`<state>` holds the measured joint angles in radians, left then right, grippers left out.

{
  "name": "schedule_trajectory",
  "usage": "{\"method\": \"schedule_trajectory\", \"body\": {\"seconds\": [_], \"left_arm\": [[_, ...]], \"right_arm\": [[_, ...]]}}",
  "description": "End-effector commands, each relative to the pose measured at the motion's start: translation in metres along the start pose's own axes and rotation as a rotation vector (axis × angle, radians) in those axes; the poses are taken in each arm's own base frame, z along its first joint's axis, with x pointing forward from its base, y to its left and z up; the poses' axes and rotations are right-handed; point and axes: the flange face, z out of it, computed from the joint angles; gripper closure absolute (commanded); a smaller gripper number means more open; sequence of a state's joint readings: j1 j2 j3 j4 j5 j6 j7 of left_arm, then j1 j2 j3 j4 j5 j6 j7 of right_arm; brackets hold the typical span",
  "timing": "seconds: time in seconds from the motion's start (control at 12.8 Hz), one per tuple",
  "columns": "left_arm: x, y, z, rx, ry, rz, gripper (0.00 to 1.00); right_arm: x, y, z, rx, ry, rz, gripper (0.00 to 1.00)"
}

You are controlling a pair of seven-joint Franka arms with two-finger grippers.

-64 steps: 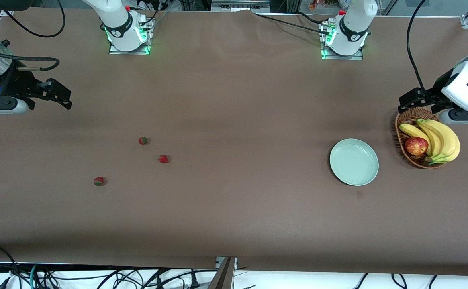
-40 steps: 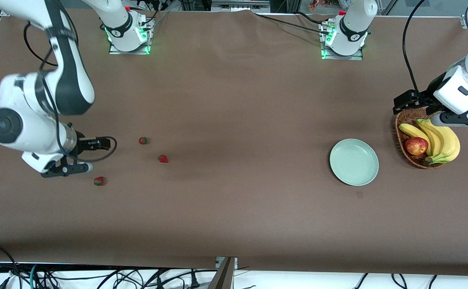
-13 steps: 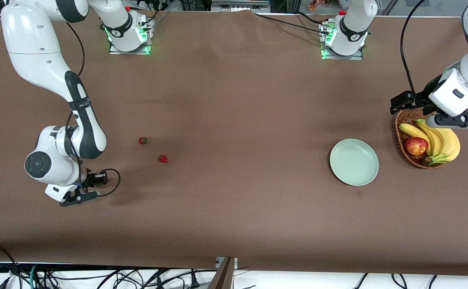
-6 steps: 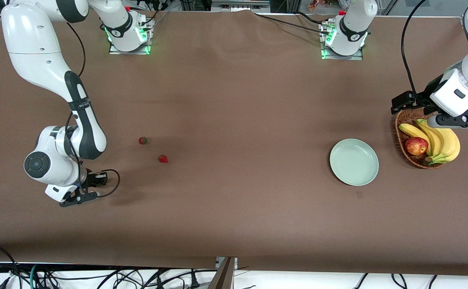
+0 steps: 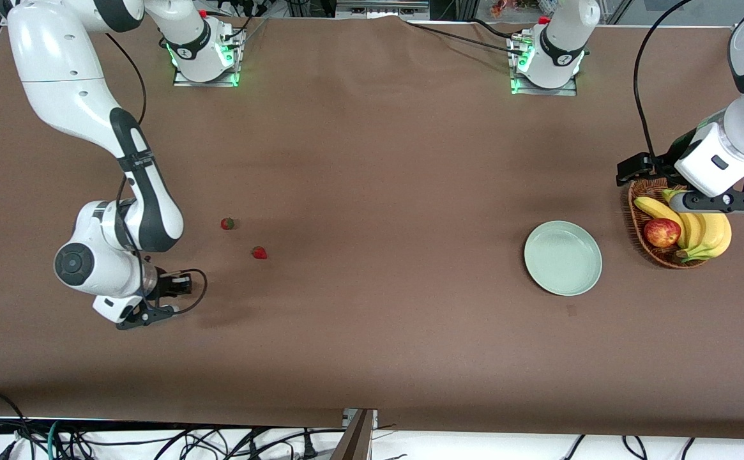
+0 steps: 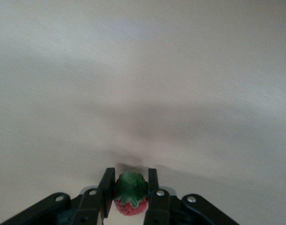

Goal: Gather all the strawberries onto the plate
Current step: 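Carry the strawberry with the right gripper and set it down mid-table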

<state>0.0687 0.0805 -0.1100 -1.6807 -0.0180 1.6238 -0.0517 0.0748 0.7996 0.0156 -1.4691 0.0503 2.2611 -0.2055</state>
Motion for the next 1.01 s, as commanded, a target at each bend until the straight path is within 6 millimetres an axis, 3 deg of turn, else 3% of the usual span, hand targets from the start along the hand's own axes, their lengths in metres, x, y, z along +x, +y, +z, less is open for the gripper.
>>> {"method": "schedule_trajectory", "body": {"seconds": [0.0,0.31,0.47,0.62,0.94], "left_arm": [[0.003,0.002,-0.004,0.005,-0.007,0.022,0.0],[0.003,0.004,-0.003,0.005,-0.013,0.022,0.0],[0.003,0.005,-0.002,0.006,-0.016,0.02,0.0],[0.003,0.009,-0.001,0.006,-0.019,0.023,0.0],[0.005,0.01,0.008,0.006,-0.037,0.023,0.0]], "right_arm": [[0.024,-0.057,-0.027,0.044,0.042,0.054,0.82],[0.034,-0.208,-0.031,0.096,0.054,0.261,0.82],[0.027,-0.299,-0.019,0.163,0.095,0.38,0.82],[0.019,-0.374,0.0,0.245,0.158,0.506,0.82],[-0.011,-0.492,0.001,0.382,0.2,0.674,0.8]]}}
